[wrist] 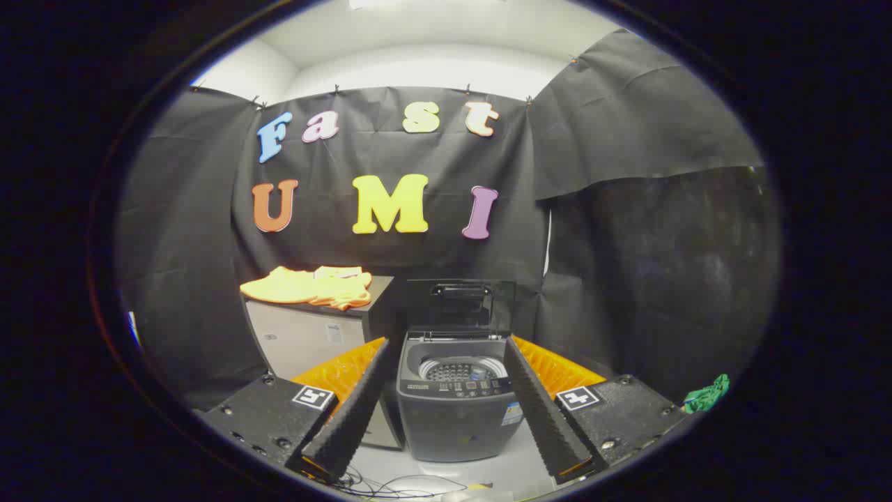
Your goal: Put the clothes into the washing machine and then close the washing machine lid.
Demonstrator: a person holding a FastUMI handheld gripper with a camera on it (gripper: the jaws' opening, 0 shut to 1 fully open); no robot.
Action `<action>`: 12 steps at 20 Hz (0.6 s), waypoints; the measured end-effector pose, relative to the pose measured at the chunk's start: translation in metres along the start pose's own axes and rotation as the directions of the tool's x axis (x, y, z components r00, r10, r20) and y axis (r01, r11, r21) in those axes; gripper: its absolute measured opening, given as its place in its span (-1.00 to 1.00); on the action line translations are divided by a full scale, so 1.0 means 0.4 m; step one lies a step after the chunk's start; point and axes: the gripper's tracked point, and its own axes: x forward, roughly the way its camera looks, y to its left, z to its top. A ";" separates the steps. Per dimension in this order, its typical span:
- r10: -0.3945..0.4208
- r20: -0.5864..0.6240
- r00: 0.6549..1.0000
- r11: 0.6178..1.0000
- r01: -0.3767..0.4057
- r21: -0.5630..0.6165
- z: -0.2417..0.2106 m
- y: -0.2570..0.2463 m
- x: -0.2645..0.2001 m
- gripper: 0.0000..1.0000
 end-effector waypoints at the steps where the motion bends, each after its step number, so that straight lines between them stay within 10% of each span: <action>1: -0.002 -0.001 1.000 1.000 0.002 0.001 -0.003 -0.003 -0.003 1.00; 12: -0.008 -0.024 1.000 1.000 0.008 -0.010 -0.015 0.016 -0.057 1.00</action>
